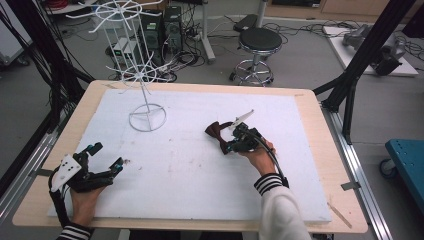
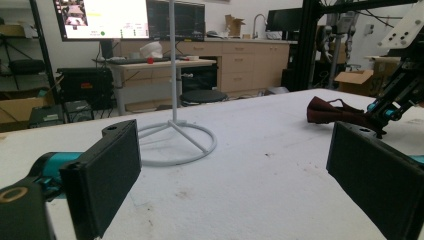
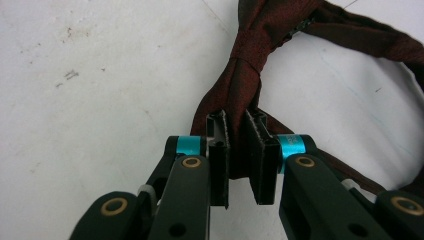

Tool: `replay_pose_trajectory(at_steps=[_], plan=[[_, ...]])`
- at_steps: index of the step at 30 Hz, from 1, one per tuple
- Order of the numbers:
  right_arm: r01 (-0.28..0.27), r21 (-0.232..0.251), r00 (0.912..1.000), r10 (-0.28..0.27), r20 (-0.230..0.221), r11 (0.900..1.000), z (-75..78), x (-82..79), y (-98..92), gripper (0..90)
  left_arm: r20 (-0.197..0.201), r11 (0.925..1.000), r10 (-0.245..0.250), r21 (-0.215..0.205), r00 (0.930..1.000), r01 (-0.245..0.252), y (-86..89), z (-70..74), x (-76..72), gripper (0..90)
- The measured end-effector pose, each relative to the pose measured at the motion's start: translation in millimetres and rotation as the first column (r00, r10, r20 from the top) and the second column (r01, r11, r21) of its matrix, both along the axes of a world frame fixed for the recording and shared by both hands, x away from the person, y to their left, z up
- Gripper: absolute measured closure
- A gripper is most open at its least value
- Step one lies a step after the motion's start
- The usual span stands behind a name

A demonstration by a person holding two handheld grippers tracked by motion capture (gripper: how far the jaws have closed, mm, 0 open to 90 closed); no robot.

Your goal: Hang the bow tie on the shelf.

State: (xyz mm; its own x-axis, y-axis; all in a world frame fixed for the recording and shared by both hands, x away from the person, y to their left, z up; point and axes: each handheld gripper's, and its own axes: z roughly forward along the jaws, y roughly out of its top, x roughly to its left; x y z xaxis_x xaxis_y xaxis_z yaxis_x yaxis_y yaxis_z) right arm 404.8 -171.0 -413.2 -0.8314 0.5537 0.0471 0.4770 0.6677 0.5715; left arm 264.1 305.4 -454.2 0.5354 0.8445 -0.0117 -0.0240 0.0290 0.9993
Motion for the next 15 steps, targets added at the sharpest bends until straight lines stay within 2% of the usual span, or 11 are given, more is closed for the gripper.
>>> replay_pose_trajectory(at_steps=[4, 6, 10, 15], plan=[[-0.009, 0.019, 0.9999, 0.009, 0.012, 1.000, 2.2, -0.9, -0.8, 81.5, -0.004, 1.0000, -0.009, 0.002, 1.0000, 0.009, 0.8, 0.3, 0.5, 7.7], [-0.024, 0.029, 0.9991, 0.023, 0.035, 0.999, 4.3, -2.2, -0.8, 81.5, -0.008, 0.9999, -0.010, -0.003, 0.9999, 0.010, 0.2, 0.4, 1.0, 7.7], [-0.034, 0.043, 0.9986, 0.033, 0.042, 0.999, 5.9, -3.2, -0.8, 81.4, -0.024, 0.9998, -0.020, 0.005, 0.9995, 0.020, 0.5, 1.2, 2.6, 7.6], [-0.071, 0.115, 0.9958, 0.063, 0.066, 0.991, 12.3, -6.8, -0.8, 81.3, -0.032, 0.9992, -0.038, 0.008, 0.9988, 0.038, 1.5, 1.7, 3.6, 7.6]])
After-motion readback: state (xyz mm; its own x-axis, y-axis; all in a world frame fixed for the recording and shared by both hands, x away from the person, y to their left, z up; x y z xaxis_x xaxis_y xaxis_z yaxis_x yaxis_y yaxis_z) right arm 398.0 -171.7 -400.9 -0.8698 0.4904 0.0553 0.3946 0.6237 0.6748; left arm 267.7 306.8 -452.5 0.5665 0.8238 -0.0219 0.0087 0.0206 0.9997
